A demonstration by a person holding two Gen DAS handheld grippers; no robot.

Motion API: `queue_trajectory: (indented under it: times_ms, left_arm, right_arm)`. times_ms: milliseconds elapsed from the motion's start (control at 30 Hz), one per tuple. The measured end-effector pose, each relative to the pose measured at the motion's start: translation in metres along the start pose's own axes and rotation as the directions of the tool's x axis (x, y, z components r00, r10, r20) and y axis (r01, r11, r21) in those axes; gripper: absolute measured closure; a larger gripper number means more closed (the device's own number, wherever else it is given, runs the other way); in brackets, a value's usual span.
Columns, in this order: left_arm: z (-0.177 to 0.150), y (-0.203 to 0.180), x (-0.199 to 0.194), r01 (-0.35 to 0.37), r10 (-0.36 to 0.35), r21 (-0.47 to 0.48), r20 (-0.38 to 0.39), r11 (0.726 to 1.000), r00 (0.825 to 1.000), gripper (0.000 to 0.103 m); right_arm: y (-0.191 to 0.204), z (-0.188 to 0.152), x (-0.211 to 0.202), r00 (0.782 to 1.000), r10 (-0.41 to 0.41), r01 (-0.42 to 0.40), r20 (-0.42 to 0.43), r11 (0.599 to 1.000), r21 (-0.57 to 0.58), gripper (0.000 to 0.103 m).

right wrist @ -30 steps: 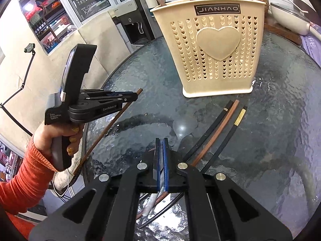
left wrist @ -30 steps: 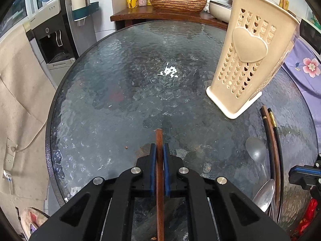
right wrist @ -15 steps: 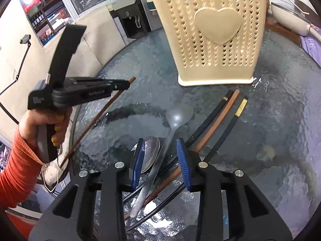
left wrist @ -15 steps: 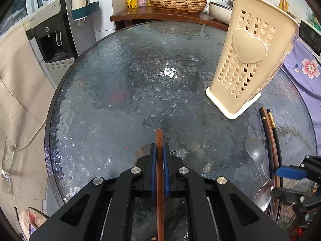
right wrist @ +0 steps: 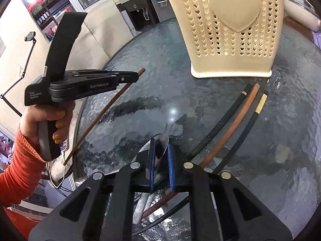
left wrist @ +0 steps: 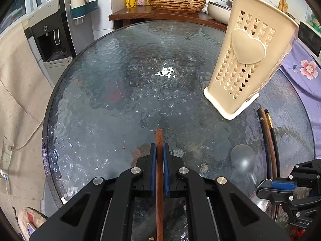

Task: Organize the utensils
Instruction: 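Grasp a wooden chopstick with the left gripper while the right grasps a steel spoon, then carry both items over the holder and release them inside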

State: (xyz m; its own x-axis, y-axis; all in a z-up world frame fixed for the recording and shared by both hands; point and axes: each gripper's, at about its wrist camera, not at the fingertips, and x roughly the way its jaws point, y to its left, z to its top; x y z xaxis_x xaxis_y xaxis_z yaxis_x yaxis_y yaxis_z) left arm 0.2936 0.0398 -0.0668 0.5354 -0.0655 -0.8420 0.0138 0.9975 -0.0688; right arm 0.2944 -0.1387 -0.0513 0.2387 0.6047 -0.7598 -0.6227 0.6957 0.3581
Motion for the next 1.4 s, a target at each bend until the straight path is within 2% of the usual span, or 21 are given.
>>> queue_trajectory:
  times_ms: [167, 467, 733, 967, 1100, 1400]
  left_arm:
    - [0.002, 0.002, 0.000, 0.033, -0.033, -0.017, 0.007, 0.999, 0.999, 0.096]
    - [0.018, -0.004, -0.047, 0.108, -0.105, -0.013, 0.129, 0.994, 0.986, 0.096]
    - [0.030, -0.024, -0.115, 0.162, -0.171, 0.053, 0.283, 0.985, 0.944, 0.096]
    - [0.026, -0.031, -0.155, 0.180, -0.201, 0.093, 0.368, 0.979, 0.908, 0.096]
    - [0.025, -0.029, -0.168, 0.181, -0.205, 0.097, 0.397, 0.979, 0.895, 0.096]
    - [0.029, -0.028, -0.190, 0.174, -0.203, 0.106, 0.439, 0.979, 0.875, 0.096]
  right_arm:
    - [-0.002, 0.005, -0.012, 0.999, 0.014, -0.015, 0.029, 0.999, 0.029, 0.097]
    - [0.006, 0.018, -0.054, 0.991, -0.043, 0.042, 0.123, 0.999, 0.014, 0.100]
    - [0.024, 0.040, -0.100, 0.969, -0.124, 0.142, 0.214, 0.987, -0.070, 0.100]
    - [0.040, 0.048, -0.125, 0.948, -0.170, 0.206, 0.268, 0.972, -0.110, 0.100]
    - [0.044, 0.053, -0.127, 0.934, -0.208, 0.251, 0.290, 0.960, -0.120, 0.100]
    - [0.052, 0.068, -0.135, 0.922, -0.222, 0.272, 0.317, 0.954, -0.124, 0.100]
